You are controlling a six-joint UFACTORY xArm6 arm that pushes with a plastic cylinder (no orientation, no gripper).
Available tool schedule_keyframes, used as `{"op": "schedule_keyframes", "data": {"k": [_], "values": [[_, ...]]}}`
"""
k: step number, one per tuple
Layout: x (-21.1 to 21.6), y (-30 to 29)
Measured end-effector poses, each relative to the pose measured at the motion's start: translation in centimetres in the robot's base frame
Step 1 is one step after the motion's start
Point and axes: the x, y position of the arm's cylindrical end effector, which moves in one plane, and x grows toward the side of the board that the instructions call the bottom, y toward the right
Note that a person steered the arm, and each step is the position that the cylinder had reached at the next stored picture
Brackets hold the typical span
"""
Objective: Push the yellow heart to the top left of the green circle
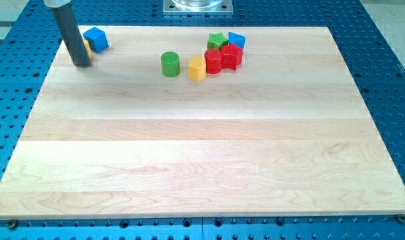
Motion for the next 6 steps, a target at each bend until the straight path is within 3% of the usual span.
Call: {"op": "schedule_keyframes", "data": {"k": [1, 2, 3, 4, 5, 6], "values": [[1.0, -2.8], [-1.8, -6.8], [-3.9, -3.0], [-3.5, 2.2], [-0.9, 2.2], [-0.8, 5.2]]}}
